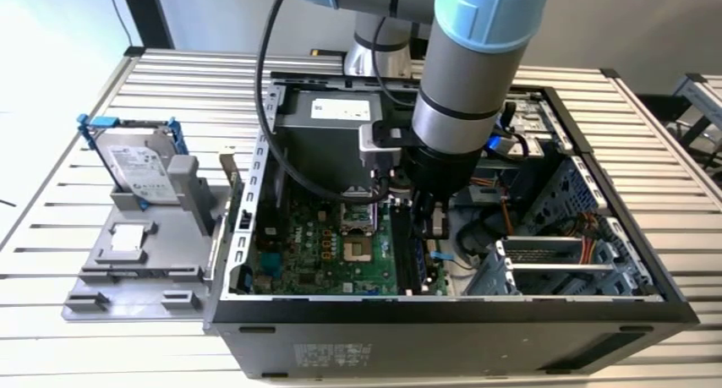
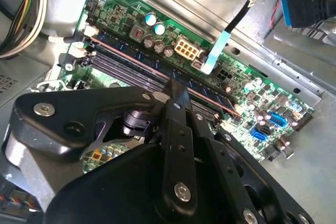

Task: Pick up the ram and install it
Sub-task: 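Press down the ram until it locks into place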

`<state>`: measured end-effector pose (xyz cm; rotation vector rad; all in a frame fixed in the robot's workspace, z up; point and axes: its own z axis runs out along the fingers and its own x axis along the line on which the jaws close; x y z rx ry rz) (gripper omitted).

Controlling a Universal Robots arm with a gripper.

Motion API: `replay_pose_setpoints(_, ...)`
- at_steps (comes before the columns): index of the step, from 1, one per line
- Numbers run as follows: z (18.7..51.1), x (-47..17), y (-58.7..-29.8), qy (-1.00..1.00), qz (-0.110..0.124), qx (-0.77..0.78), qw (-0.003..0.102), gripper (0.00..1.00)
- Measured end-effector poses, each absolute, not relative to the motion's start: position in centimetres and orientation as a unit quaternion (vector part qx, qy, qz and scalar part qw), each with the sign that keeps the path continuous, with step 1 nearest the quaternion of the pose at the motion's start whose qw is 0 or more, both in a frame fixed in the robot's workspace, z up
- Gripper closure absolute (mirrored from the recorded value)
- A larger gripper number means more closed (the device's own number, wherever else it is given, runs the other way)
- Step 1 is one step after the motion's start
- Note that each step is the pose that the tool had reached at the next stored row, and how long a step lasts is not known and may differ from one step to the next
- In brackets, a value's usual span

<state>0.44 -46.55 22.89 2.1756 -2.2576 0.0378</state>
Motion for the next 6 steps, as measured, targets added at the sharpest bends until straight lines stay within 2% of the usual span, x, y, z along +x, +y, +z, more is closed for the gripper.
replay_pose_setpoints(6,22.89,0.44,-46.55,-0.72,0.012,0.694,0.003,1.0)
